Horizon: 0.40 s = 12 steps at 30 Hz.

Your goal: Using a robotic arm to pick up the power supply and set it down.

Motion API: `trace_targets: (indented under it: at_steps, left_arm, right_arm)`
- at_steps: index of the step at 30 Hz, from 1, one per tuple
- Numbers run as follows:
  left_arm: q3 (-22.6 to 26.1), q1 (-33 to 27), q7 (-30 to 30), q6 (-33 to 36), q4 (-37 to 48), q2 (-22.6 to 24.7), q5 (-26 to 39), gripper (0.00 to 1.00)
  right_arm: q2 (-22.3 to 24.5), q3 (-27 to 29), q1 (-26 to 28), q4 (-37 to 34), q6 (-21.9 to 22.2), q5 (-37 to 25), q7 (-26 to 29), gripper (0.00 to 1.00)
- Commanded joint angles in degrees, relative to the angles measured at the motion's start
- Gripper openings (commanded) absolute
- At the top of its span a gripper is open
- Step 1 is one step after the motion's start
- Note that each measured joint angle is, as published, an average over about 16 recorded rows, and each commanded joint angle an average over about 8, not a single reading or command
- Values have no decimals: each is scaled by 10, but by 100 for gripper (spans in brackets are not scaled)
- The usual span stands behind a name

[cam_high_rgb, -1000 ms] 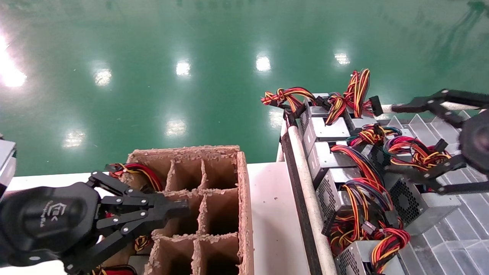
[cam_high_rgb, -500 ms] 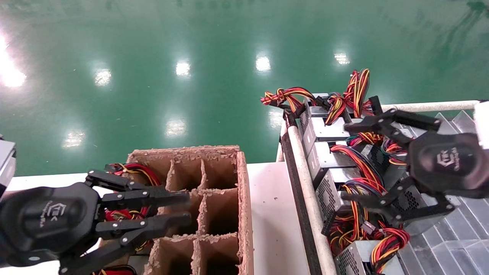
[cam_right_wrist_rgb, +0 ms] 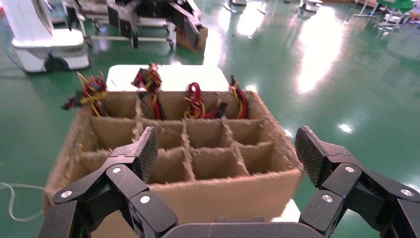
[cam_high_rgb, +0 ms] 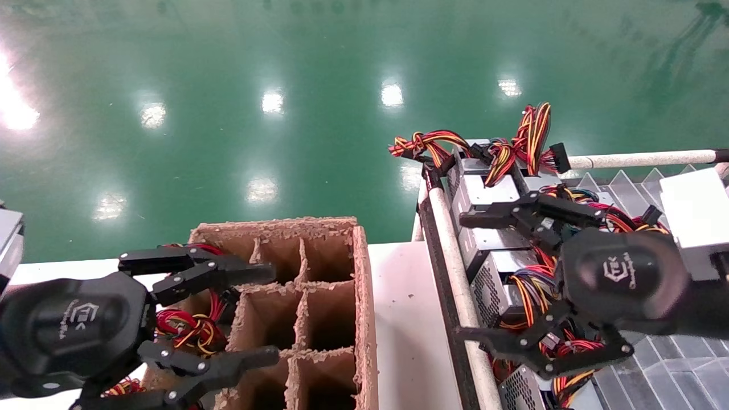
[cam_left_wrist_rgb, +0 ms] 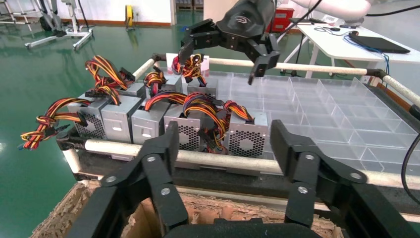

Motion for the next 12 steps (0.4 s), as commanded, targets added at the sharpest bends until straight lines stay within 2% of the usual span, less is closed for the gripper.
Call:
trace_targets:
  at_steps: [1, 9, 12]
  left_arm:
    - [0, 0, 0, 0, 0, 0, 0, 100]
    - [0, 0, 0, 0, 0, 0, 0, 100]
    - [0, 0, 0, 0, 0, 0, 0, 100]
  right_arm:
    - [-4, 22, -19, 14, 2, -3, 14, 100]
    - [-22, 109, -96, 68, 9, -13, 72, 100]
    - [-26, 126, -111, 78, 10, -15, 83, 100]
